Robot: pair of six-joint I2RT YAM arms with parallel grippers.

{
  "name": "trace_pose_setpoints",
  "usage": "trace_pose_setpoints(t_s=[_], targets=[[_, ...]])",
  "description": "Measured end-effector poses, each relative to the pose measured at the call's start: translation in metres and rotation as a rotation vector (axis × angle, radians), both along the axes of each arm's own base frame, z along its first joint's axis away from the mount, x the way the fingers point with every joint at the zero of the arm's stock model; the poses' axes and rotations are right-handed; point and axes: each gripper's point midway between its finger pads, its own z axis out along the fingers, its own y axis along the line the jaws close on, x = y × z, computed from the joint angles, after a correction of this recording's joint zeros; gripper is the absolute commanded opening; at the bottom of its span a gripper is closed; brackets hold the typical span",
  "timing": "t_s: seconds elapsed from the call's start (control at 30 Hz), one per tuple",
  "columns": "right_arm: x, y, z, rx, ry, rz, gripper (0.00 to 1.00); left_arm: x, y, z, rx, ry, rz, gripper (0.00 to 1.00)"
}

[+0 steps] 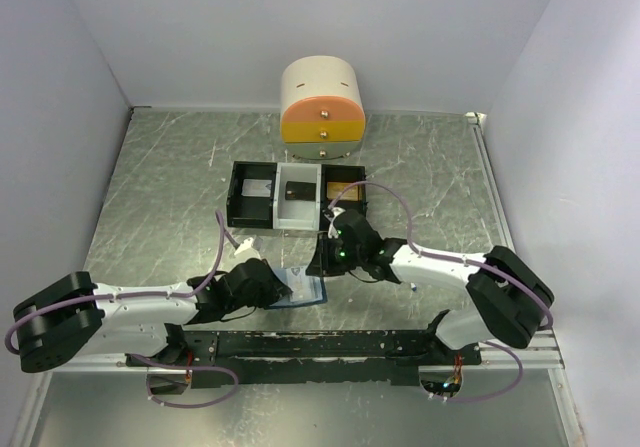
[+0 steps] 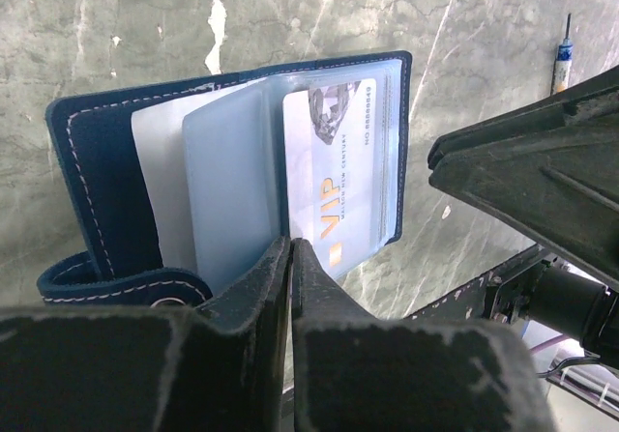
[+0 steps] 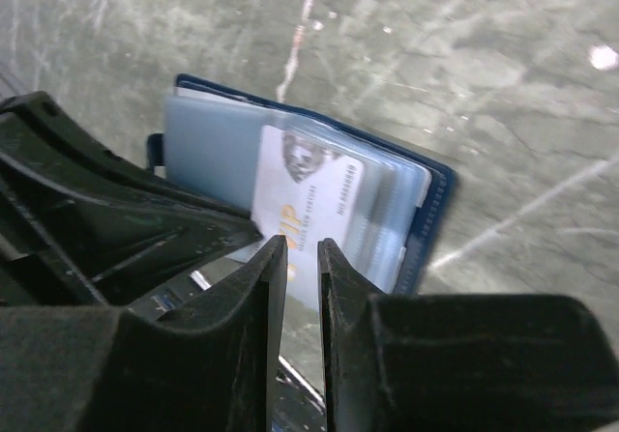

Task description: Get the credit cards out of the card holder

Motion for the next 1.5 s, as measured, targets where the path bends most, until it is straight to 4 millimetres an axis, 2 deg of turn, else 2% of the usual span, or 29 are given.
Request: trace_pose_setpoints(t_s=[0.1,0.2,0.33,0.5,0.67,0.8,0.9,1.07,1.3,1.5], targets=[[-0.001,0.011,0.005,0.018,-0.005,0.034,0.20,0.000,0.000,0.000,0.001,0.000,-0.001,0.13],[-0.005,0.015,-0.003,0.012,0.018,0.045,0.20,0.000,0.000,0.001,0.000,-0.002,-0.001,0.14],[-0.009,0.009,-0.025,-0.048,0.086,0.014,0.21,0.000,0.001,0.004,-0.006,-0.006,0.000,0.15],[-0.004,0.005,-0.025,-0.062,0.072,-0.031,0.21,0.000,0.002,0.009,-0.018,-0.014,0.002,0.17],[-0.004,0.007,-0.026,-0.052,0.081,-0.030,0.21,-0.001,0.004,0.005,-0.016,-0.014,0.004,0.27],[-0.003,0.009,-0.025,-0.039,0.087,-0.039,0.21,-0.001,0.004,0.005,-0.020,-0.015,0.005,0.39],[-0.003,0.011,-0.026,-0.033,0.089,-0.040,0.21,0.001,0.001,0.007,-0.038,-0.020,0.008,0.41],[-0.004,0.012,-0.026,-0.018,0.092,-0.045,0.21,0.001,-0.001,0.002,-0.073,-0.015,0.025,0.37],[-0.004,0.012,-0.026,-0.011,0.091,-0.048,0.21,0.001,0.000,-0.004,-0.098,0.005,0.051,0.18],[-0.002,0.011,-0.026,-0.021,0.084,-0.058,0.21,0.002,-0.001,0.007,-0.137,-0.003,0.067,0.14]])
